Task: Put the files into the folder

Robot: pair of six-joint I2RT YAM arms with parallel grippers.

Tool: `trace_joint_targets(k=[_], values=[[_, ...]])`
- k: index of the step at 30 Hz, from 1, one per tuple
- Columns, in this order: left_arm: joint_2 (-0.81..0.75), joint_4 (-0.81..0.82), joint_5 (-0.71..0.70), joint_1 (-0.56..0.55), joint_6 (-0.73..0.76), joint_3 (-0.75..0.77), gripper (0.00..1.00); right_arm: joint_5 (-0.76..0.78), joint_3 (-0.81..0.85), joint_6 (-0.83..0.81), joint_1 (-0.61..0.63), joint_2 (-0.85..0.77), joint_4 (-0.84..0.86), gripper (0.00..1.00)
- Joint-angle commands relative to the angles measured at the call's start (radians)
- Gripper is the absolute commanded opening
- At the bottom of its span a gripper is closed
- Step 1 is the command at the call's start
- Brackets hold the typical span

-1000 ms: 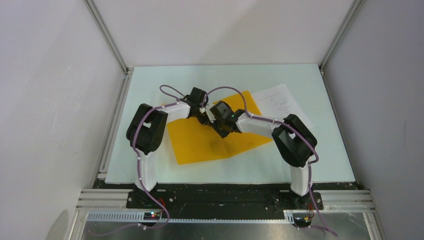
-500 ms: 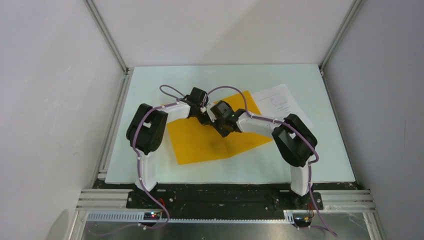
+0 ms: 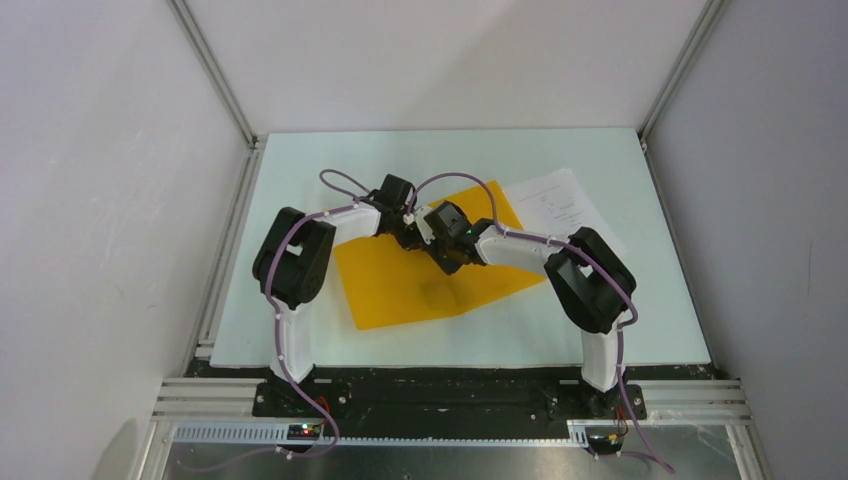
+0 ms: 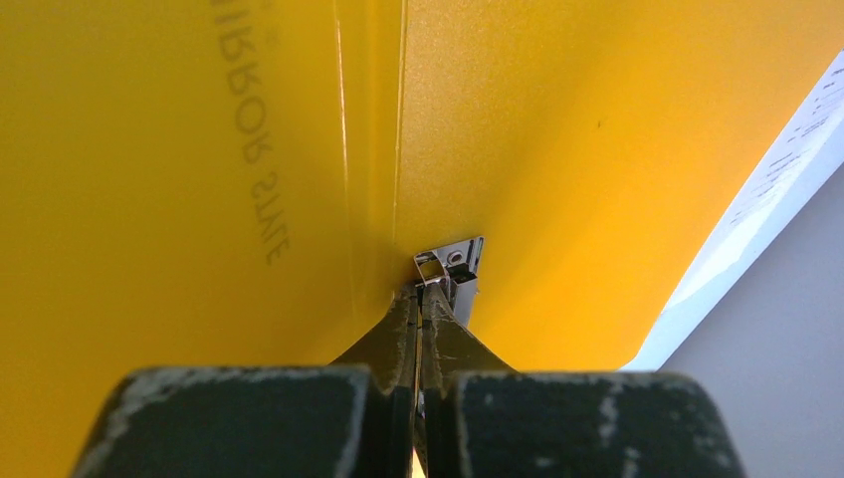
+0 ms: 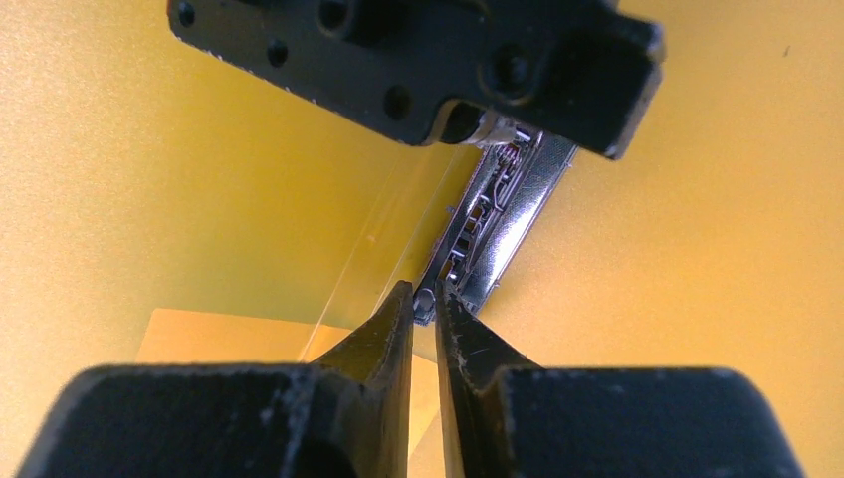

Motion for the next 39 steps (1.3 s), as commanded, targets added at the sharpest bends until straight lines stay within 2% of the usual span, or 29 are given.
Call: trace_joint_targets(k=[1, 10, 14, 22, 28, 35, 39], values=[[0.071, -0.122, -0.087, -0.009, 0.052, -0.020, 0.00, -0.012, -0.056, -0.015, -0.021, 0.046, -0.106, 0.15], [0.074, -0.126, -0.076, 0.000, 0.060, -0.017, 0.00, 0.092, -0.089, -0.084, 0.019, 0.032, -0.140, 0.13], [0.075, -0.128, -0.073, 0.002, 0.058, -0.015, 0.00, 0.137, -0.101, -0.111, 0.013, 0.029, -0.134, 0.01], [0.076, -0.132, -0.079, -0.002, 0.075, -0.011, 0.00, 0.041, -0.090, -0.114, -0.022, 0.069, -0.187, 0.02], [0.097, -0.192, -0.116, -0.023, 0.127, 0.038, 0.00, -0.044, -0.080, -0.124, -0.041, 0.110, -0.235, 0.02], [0.124, -0.225, -0.131, -0.042, 0.173, 0.078, 0.00, -0.191, -0.053, -0.026, -0.046, 0.156, -0.311, 0.10], [0.134, -0.226, -0.135, -0.052, 0.180, 0.081, 0.00, -0.132, -0.062, -0.021, -0.021, 0.175, -0.359, 0.08]])
